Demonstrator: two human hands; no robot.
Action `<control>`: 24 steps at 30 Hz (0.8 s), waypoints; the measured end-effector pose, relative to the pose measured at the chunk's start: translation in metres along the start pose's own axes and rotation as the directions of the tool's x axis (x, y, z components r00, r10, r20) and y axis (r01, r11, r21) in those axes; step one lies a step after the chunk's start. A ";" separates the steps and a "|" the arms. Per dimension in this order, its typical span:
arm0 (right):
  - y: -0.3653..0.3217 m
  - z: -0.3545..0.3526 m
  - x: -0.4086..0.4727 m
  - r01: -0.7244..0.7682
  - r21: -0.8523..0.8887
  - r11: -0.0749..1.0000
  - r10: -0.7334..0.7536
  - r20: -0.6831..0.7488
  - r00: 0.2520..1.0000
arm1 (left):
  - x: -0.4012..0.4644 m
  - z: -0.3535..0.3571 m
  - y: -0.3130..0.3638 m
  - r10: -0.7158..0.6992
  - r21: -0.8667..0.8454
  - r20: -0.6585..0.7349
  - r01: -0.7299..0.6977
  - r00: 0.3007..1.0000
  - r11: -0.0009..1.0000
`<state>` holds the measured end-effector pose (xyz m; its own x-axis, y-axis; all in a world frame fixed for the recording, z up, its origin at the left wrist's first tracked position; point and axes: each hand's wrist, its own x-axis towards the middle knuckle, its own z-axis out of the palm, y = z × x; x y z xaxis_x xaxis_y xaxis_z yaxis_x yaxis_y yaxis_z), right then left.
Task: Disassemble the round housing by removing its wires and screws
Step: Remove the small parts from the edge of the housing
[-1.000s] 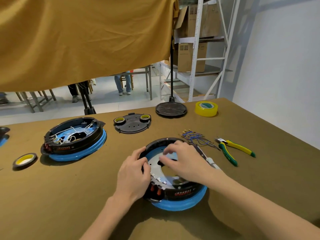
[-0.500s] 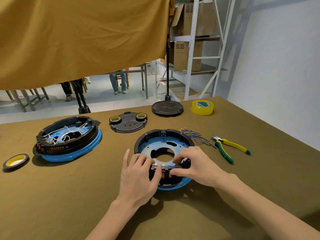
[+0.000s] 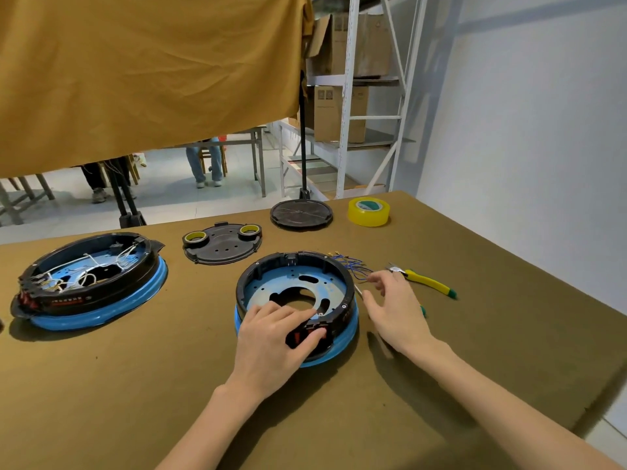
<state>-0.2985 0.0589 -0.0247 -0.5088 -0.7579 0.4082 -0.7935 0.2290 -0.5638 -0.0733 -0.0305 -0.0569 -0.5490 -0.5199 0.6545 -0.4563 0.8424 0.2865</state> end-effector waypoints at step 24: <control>0.005 0.002 -0.061 0.171 -0.280 0.945 -0.191 -0.045 0.981 | 0.009 -0.008 0.009 -0.023 0.054 0.169 0.014 0.985 0.998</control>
<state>-0.2706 0.1056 -0.0539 -0.3628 -0.7592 0.5404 -0.9299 0.2579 -0.2621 -0.0768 -0.0261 -0.0430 -0.6487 -0.5558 0.5198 -0.5011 0.8261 0.2579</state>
